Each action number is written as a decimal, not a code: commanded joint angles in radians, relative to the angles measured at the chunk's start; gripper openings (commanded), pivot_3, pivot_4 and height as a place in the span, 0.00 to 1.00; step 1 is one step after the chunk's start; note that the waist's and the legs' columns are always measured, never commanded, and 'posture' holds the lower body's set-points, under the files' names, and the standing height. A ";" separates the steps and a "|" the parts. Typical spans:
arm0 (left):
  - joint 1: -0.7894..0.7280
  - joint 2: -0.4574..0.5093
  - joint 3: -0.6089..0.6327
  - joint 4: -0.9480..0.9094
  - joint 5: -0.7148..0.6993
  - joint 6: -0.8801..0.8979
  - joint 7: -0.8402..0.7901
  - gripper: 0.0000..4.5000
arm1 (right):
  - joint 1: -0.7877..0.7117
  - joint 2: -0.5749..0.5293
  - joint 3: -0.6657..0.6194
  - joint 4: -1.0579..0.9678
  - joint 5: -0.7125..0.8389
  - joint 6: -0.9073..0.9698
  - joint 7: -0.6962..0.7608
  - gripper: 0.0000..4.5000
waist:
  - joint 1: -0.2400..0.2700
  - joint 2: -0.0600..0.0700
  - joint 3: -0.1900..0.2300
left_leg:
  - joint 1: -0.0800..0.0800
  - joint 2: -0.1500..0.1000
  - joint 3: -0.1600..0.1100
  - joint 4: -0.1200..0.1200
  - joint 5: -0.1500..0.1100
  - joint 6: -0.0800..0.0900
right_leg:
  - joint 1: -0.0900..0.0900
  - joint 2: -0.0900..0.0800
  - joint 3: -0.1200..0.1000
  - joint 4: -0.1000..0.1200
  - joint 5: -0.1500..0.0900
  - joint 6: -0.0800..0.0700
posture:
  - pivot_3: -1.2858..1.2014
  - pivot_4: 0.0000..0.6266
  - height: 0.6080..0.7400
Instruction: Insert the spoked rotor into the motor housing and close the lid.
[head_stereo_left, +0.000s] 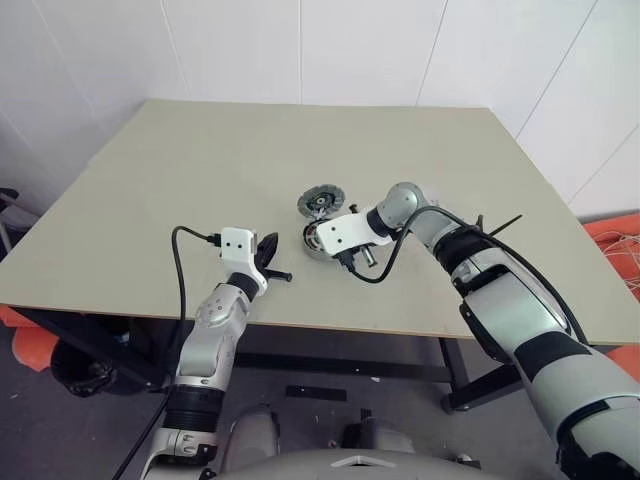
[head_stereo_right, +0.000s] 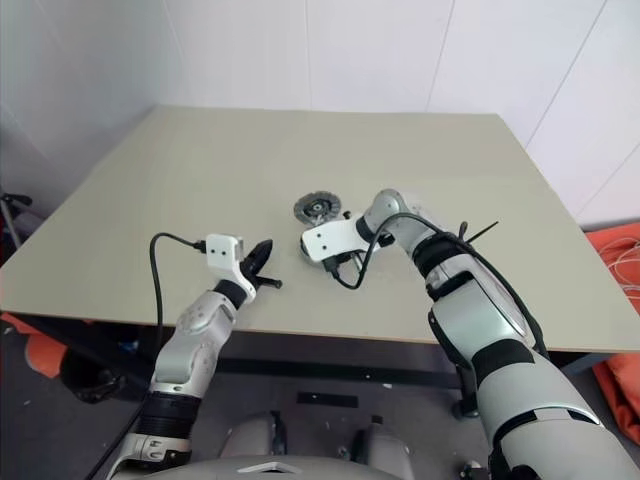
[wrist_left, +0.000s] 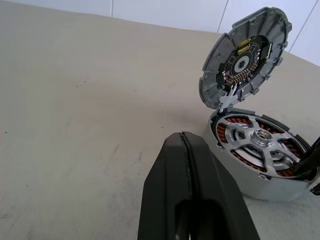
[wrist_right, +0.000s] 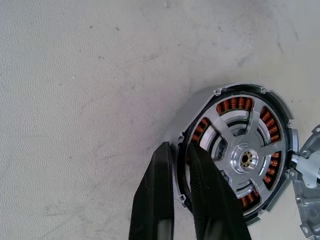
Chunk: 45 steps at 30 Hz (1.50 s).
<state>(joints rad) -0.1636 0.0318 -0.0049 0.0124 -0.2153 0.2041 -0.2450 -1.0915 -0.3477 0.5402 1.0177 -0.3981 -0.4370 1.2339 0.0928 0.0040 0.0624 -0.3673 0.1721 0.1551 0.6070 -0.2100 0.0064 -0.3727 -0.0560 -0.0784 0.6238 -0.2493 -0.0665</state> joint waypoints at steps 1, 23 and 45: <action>-0.012 -0.002 0.003 -0.041 -0.009 -0.012 -0.003 0.00 | -0.028 0.008 -0.011 -0.004 0.006 -0.006 0.006 0.00 | 0.000 0.000 0.000 | 0.000 0.000 0.000 0.000 0.000 0.000 | -0.001 0.000 0.000 0.000 0.000 0.000 | 0.52 0.00 1.00; -0.017 -0.004 0.008 -0.032 -0.012 -0.006 -0.003 0.00 | 0.051 -0.058 -0.079 -0.263 0.089 0.245 0.121 0.00 | 0.004 0.000 0.001 | -0.002 0.000 0.000 0.001 0.000 0.000 | -0.001 0.000 0.000 0.001 0.000 -0.001 | 0.52 0.00 1.00; -0.038 -0.007 0.009 0.010 -0.018 -0.012 -0.019 0.00 | 0.150 0.003 -0.112 -0.872 0.184 1.514 0.043 0.00 | 0.005 0.001 0.001 | -0.001 0.000 0.000 0.001 0.000 0.000 | -0.002 0.000 0.000 0.000 0.001 0.000 | 0.52 0.00 1.00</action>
<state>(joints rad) -0.1854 0.0265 0.0016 0.0377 -0.2243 0.2055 -0.2574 -0.8913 -0.3621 0.4818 0.2010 -0.2453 0.9738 1.3146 0.0976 0.0048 0.0632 -0.3687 0.1722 0.1546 0.6078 -0.2093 0.0055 -0.3744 -0.0559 -0.0784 0.6240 -0.2487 -0.0670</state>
